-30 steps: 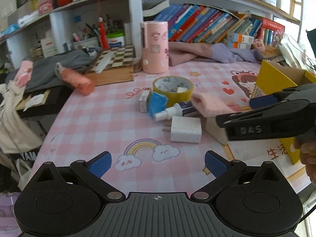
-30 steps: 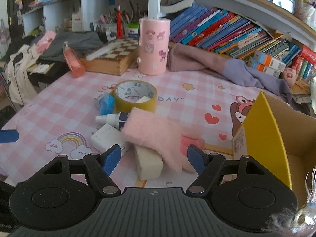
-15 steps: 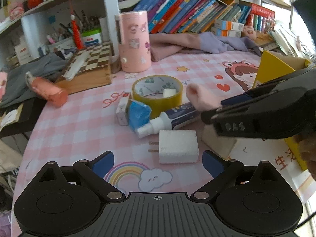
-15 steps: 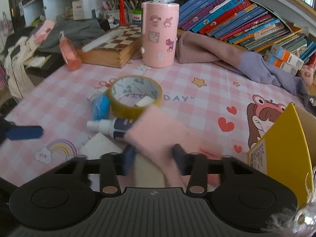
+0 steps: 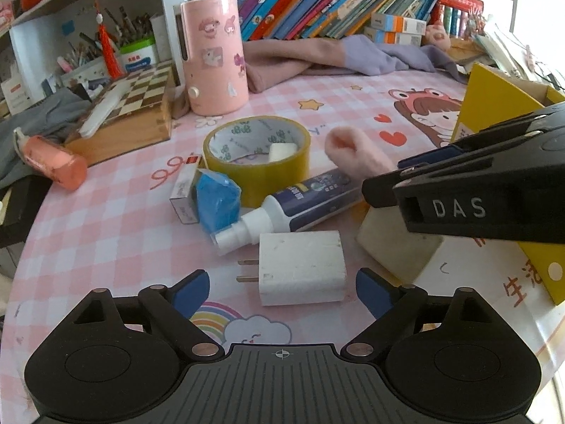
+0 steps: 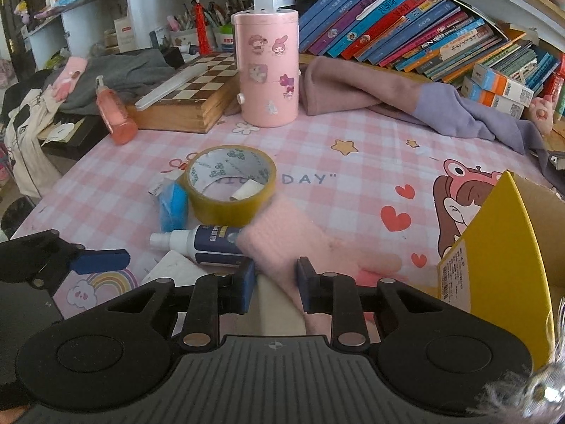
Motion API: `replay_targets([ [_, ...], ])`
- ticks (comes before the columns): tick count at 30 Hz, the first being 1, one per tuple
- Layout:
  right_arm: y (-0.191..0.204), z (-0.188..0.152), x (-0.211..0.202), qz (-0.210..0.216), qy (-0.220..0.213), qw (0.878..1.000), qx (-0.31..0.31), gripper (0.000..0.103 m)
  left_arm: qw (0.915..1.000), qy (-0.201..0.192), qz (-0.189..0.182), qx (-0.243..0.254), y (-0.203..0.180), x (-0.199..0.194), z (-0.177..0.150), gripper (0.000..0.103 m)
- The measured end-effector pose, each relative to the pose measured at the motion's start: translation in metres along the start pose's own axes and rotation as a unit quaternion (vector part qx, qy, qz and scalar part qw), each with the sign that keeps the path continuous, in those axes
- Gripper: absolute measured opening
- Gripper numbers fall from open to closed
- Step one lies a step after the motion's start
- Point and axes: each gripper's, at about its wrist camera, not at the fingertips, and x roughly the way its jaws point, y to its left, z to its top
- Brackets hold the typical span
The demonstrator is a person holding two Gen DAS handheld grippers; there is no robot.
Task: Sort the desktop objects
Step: 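Grasp the pink sock with the right tool while the left tool grasps the white adapter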
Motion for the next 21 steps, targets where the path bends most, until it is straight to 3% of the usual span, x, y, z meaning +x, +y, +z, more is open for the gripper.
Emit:
replay_targets([
  [2,0.001,0.0,0.002,0.002,0.0,1.0,-0.003,0.04,1.0,0.003,0.001,-0.001,0.001,0.002,0.0,0.091],
  [4,0.002,0.0,0.005,0.004,-0.001,1.0,-0.006,0.047,1.0,0.004,0.003,-0.001,0.001,0.005,0.0,0.09],
  [10,0.007,0.004,0.021,-0.008,0.007,0.999,-0.038,0.051,1.0,0.003,0.0,-0.001,0.0,0.01,0.001,0.087],
  [15,0.01,0.004,0.027,-0.012,0.013,0.998,-0.056,0.044,0.9999,-0.004,-0.01,-0.01,0.002,0.011,0.001,0.071],
  [17,0.012,0.003,0.025,-0.009,0.011,0.998,-0.06,0.03,0.9999,-0.006,-0.012,-0.009,0.0,0.01,0.002,0.065],
  [21,0.009,0.005,0.018,-0.015,-0.002,0.998,-0.056,0.016,0.9998,0.001,-0.005,-0.018,0.001,0.006,0.001,0.065],
])
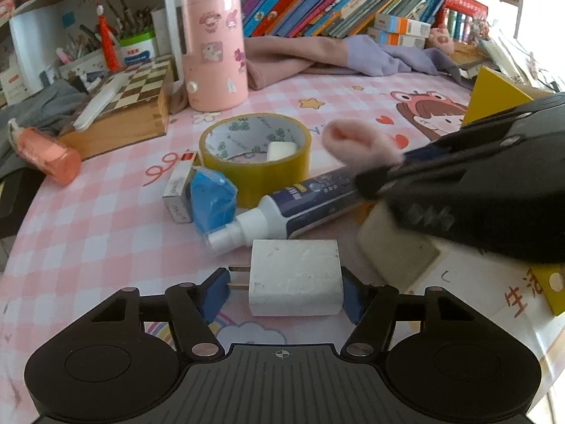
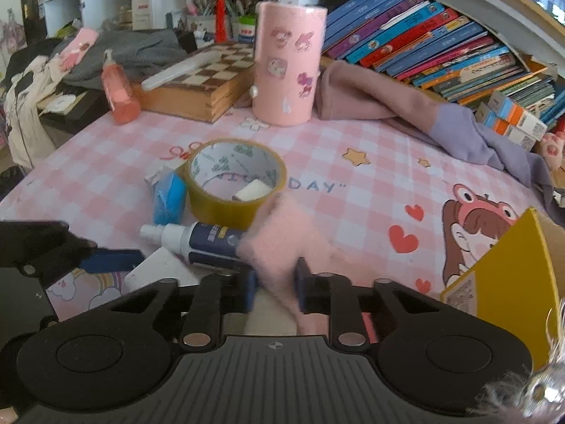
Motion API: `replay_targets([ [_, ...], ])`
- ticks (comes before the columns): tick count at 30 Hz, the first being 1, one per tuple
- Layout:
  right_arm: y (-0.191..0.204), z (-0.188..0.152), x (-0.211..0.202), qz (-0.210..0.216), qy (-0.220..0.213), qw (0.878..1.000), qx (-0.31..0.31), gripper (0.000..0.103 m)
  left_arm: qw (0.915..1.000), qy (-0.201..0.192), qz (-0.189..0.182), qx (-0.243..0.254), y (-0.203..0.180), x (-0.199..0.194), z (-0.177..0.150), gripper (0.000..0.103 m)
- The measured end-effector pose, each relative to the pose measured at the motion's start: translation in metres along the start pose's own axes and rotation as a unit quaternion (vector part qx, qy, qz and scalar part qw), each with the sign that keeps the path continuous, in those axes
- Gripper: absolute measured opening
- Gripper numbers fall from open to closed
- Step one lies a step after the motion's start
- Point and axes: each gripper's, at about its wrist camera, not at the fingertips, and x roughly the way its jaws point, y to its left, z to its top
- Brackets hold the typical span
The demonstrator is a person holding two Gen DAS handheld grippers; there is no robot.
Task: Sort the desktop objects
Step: 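Grasp the pink sock with the right tool while the left tool grasps the white adapter, then carry the adapter and sock with both tools over the yellow box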
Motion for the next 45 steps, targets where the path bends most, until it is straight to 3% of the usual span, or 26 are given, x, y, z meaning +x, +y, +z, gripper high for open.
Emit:
replay_targets([
  [2,-0.006,0.0,-0.008,-0.006,-0.013,1.0,0.015,0.011,0.9999,-0.003,0.002,-0.013,0.003,-0.006,-0.001,0.065],
  [8,-0.022,0.005,-0.04,-0.027,-0.072,0.996,0.039,0.011,0.9982,-0.023,0.008,-0.055,0.015,-0.032,-0.002,0.065],
  [19,-0.035,0.002,-0.096,-0.012,-0.138,0.987,0.079,0.011,0.9924,-0.074,-0.007,-0.099,0.014,-0.084,0.003,0.065],
  [30,-0.018,-0.025,-0.142,0.021,-0.15,0.986,0.072,0.011,0.986,-0.094,-0.013,-0.137,0.009,-0.125,-0.02,0.065],
  [45,0.006,-0.085,-0.18,0.047,-0.117,0.989,0.083,0.011,0.9837,-0.091,-0.03,-0.152,-0.016,-0.162,-0.066,0.065],
])
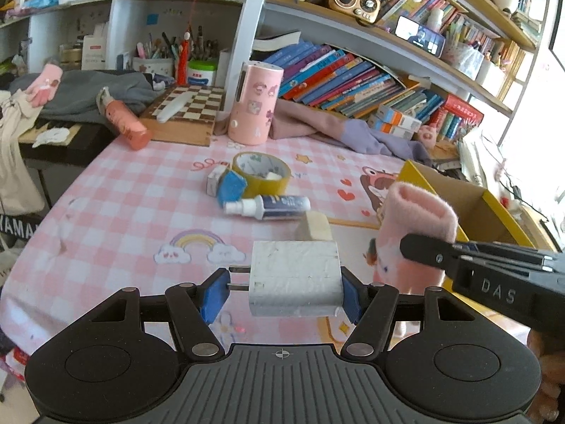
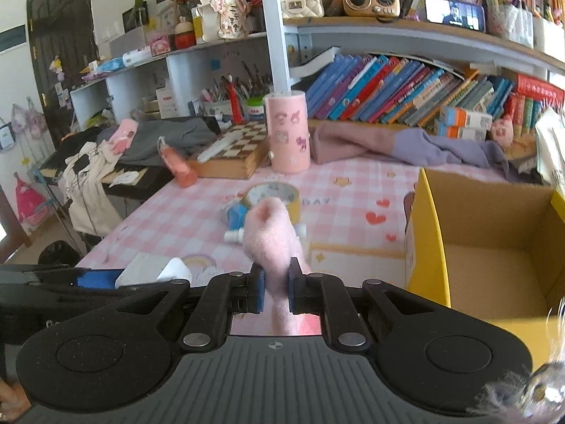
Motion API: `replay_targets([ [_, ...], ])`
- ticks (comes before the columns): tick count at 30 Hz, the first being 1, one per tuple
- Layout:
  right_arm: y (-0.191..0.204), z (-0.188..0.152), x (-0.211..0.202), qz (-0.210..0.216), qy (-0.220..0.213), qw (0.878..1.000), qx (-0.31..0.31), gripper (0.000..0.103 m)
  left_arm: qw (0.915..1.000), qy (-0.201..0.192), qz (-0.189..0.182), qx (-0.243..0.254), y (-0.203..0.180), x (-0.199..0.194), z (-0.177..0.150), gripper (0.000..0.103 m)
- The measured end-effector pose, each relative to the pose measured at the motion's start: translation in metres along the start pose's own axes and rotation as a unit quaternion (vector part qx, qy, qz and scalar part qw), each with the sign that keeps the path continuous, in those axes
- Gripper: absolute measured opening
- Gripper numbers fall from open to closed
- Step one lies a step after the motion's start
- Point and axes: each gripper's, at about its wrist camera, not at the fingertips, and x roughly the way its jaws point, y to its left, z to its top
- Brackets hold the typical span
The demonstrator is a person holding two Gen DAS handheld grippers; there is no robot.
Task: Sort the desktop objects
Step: 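Carry the adapter and sock with both tools over the yellow box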
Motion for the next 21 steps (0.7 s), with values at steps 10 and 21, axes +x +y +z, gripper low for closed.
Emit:
replay_targets([
  [10,-0.001,-0.034,-0.042,-0.006,-0.001,1.0,0.023,0.011,0.9999,-0.005,-0.01,0.001,-0.015,-0.029,-0.024,0.065],
  [21,-0.013,-0.057,-0.08,-0.026,-0.003,0.996,0.084,0.011,0.9996,-0.005,-0.023,0.018,-0.026,-0.055,-0.041,0.065],
])
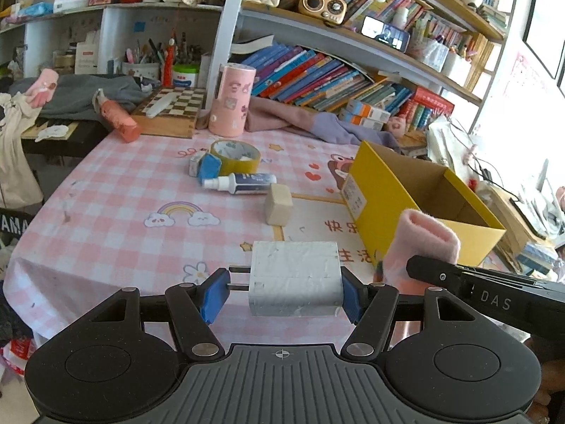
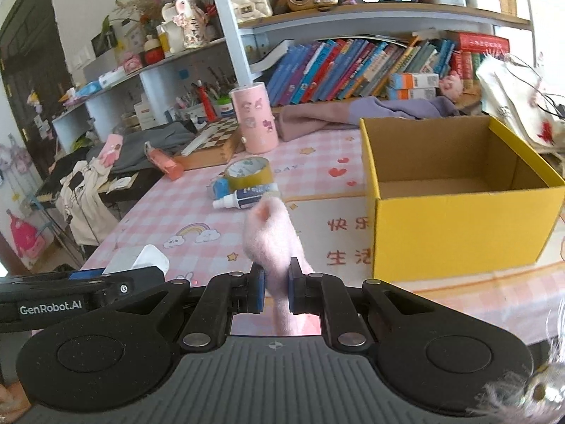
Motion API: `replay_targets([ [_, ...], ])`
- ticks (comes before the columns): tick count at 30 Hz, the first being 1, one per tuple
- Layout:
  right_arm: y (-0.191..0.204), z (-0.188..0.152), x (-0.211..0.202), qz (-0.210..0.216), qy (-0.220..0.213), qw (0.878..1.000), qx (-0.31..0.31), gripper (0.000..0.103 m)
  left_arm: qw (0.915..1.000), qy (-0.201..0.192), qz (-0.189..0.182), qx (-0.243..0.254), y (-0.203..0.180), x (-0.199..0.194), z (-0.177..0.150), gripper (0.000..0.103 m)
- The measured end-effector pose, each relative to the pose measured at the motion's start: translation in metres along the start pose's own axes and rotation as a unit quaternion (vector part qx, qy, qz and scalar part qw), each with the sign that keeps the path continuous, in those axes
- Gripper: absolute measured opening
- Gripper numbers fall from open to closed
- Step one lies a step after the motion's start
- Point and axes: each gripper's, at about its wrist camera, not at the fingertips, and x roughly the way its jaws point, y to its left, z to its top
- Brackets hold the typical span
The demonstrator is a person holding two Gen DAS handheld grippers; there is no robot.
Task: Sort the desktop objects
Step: 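Carry the adapter and sock with both tools over the yellow box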
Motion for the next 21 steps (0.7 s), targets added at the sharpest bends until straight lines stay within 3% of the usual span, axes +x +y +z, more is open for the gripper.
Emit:
replay_targets([
  [21,0.006,-0.024,-0.051,-0.021,-0.007,1.0,-0.011,0.011,0.9992,-0.013,-0.039,0.005,-0.02,-0.028,-0.02,0.065],
])
